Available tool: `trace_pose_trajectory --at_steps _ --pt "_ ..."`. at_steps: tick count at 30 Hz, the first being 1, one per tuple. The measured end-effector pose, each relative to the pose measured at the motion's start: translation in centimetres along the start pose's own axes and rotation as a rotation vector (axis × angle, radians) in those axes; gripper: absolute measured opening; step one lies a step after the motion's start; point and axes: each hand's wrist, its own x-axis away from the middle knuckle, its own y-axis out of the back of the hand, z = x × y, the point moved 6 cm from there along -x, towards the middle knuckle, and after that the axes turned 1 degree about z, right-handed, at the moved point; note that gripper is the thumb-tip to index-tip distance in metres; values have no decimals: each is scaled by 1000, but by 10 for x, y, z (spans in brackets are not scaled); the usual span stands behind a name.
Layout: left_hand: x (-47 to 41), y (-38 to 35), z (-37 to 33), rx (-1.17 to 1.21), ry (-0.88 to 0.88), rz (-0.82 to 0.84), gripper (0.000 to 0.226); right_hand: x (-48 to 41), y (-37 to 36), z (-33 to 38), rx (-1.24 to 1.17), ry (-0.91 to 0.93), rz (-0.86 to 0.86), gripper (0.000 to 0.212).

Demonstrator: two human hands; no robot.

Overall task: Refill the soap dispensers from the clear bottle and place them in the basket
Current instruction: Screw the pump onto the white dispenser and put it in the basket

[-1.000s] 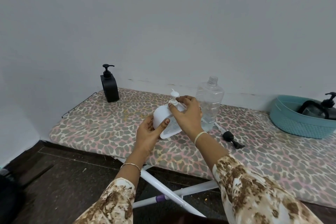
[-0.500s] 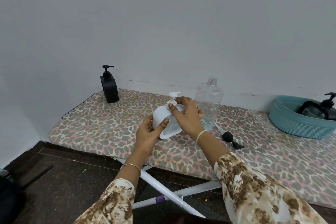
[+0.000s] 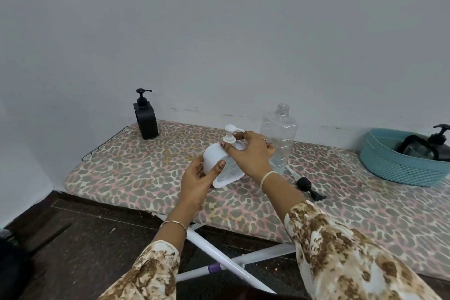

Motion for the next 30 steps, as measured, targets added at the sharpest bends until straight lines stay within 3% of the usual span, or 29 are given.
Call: trace_pose_trajectory --at_steps 3,6,9,14,19,21,25,30 --pt "0 0 0 4 -2 3 53 -1 -3 -1 12 -26 -14 42" --pt "0 0 0 -3 -1 1 52 -5 -13 -5 -228 4 124 42" --pt "0 0 0 -6 3 3 51 -4 -12 -4 -272 15 164 39" --pt "0 1 0 -7 13 -15 55 -1 4 8 140 60 -13 30" --pt "0 0 -2 5 8 -13 60 4 5 14 224 63 -102 29" --pt "0 0 -2 10 8 -8 60 3 4 13 188 67 -88 29" --pt "1 -1 -3 26 13 4 55 -3 -6 5 -210 56 132 31" --pt "1 -1 -4 28 18 -3 59 1 0 8 -69 64 56 24"
